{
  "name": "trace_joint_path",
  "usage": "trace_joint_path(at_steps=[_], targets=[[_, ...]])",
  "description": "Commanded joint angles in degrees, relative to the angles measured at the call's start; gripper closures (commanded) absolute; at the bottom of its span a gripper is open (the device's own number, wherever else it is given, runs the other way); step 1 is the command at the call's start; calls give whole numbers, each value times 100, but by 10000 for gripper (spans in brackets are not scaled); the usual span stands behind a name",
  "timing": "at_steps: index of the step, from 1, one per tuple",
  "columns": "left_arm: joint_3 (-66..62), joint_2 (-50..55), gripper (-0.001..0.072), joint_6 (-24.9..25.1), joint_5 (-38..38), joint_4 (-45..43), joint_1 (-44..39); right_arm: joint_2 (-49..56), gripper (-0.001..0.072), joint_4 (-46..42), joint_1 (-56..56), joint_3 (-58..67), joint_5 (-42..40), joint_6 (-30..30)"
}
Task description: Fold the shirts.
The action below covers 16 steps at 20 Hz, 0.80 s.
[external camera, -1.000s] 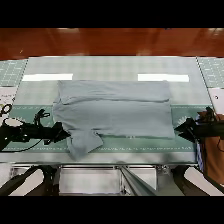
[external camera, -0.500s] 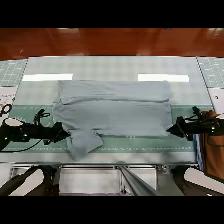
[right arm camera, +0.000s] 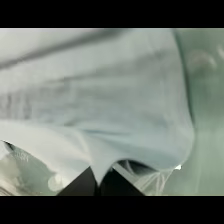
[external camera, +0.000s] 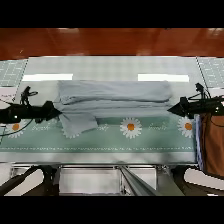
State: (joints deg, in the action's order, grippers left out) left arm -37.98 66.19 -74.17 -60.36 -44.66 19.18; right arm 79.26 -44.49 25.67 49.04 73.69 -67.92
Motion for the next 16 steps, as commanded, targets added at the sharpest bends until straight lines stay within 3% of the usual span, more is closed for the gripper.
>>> trace_joint_path(at_steps=[1, 7, 11, 16], targets=[[-1078, 673, 673, -20, 293, 424, -76, 476, 689, 236, -345, 866, -343, -83], [-2942, 2415, 673, -24, 291, 422, -726, 1449, 689, 612, -448, 2048, -684, -310], [-4030, 3381, 673, -313, 262, 420, -813, 1980, 689, 800, -529, 2586, -710, -308], [-5007, 4205, 673, -363, -229, 420, -887, 2400, 689, 839, -621, 2979, -916, -315]])
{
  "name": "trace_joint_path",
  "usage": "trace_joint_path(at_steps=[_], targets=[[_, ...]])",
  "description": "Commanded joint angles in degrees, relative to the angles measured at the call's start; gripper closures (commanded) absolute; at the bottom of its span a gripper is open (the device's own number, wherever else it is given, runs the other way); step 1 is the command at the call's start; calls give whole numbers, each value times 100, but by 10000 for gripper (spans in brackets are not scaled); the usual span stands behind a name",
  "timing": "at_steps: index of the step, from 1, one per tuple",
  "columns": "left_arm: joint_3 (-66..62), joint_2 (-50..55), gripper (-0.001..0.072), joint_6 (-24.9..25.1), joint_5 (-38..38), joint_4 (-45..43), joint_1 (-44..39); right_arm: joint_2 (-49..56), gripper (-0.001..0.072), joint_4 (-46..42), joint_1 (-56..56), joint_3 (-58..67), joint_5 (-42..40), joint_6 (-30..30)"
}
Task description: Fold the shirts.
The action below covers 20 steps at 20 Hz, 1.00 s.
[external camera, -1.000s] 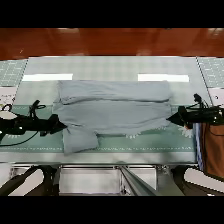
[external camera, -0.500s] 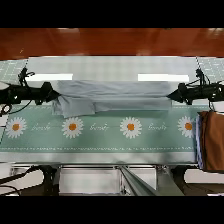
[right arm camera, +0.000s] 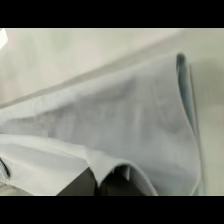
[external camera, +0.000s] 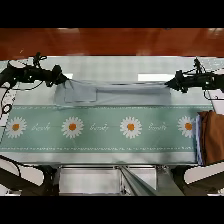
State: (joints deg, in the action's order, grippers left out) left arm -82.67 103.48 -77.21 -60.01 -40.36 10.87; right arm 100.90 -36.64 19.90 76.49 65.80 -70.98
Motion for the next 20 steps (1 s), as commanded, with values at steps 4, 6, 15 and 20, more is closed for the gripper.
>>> trace_joint_path(at_steps=[4, 6, 15, 20], targets=[[-590, 634, 600, -63, -407, -13, -81, 304, 491, 70, -72, 236, -356, -20], [-673, 608, 204, -90, -826, -26, 9, 275, 295, 79, -17, 249, -208, -46], [-389, -1829, 202, -444, -1574, -1947, 1012, -1174, 296, -1003, 1963, 448, 1202, -160], [2826, -4330, 202, -450, 385, -1674, 636, -1300, 290, -911, 1915, -1119, 203, 76]])
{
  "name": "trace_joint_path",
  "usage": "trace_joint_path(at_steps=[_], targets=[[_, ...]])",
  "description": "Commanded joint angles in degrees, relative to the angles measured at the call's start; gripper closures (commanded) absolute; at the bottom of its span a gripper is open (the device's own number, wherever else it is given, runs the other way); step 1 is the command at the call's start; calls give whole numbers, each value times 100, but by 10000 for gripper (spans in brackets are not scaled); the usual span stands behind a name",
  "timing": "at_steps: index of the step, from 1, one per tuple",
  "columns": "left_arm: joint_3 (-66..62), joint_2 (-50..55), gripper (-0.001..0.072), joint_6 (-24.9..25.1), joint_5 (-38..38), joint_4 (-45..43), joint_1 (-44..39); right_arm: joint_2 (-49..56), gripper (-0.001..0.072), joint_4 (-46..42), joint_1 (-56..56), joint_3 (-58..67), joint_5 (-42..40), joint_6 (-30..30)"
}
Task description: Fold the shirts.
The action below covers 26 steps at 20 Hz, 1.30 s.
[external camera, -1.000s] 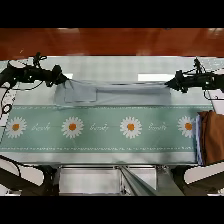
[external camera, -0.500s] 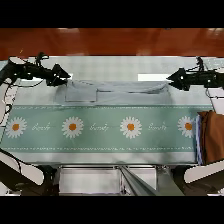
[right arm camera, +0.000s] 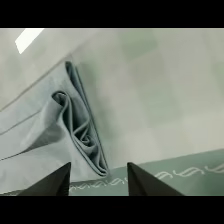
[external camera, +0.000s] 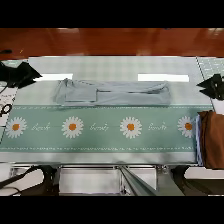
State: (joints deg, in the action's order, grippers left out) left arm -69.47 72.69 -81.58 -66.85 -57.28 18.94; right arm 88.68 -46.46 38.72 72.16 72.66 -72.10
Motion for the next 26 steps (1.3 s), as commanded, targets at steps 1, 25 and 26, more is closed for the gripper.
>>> trace_joint_path(at_steps=[1, 25, 26], targets=[[2020, -1609, 202, -17, 1259, 37, -332, 59, 290, 330, -59, -809, -546, 352], [2802, -2072, 292, -162, 1375, 232, -938, 1554, 689, 1196, -2052, 551, -278, 179], [2802, -2072, 584, -153, 1377, 299, -962, 1381, 689, 1038, -2000, 551, -205, 188]])
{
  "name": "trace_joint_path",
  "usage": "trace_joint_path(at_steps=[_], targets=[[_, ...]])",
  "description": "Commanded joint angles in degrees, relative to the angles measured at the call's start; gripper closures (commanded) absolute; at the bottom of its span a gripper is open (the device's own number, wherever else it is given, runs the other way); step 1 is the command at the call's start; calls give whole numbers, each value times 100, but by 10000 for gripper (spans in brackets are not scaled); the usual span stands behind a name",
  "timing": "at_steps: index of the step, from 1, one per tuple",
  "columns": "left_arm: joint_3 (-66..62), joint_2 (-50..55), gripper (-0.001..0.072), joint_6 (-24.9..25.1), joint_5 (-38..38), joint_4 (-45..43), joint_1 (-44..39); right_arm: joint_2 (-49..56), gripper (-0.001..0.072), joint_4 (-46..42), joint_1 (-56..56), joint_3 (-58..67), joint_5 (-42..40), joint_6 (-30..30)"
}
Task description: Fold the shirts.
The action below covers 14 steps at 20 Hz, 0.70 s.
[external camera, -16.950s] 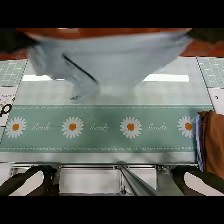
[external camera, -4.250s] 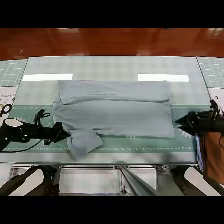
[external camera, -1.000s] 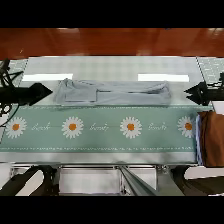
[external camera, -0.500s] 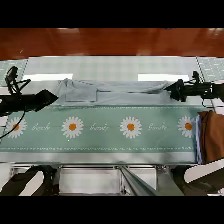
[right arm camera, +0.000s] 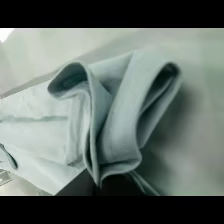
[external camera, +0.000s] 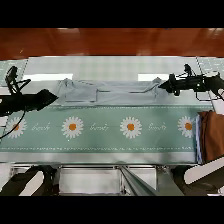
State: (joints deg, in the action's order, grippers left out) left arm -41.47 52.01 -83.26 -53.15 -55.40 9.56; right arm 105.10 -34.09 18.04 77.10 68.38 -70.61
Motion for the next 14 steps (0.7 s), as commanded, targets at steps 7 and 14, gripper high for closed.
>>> trace_joint_path(at_steps=[7, 14], targets=[[-411, 883, 673, 457, 1113, 789, -1823, -2406, 690, -1268, 251, -645, 540, 87], [-3768, 4186, 674, 144, 256, 774, -3930, -4693, 689, -1237, 249, -1742, 758, 11]])
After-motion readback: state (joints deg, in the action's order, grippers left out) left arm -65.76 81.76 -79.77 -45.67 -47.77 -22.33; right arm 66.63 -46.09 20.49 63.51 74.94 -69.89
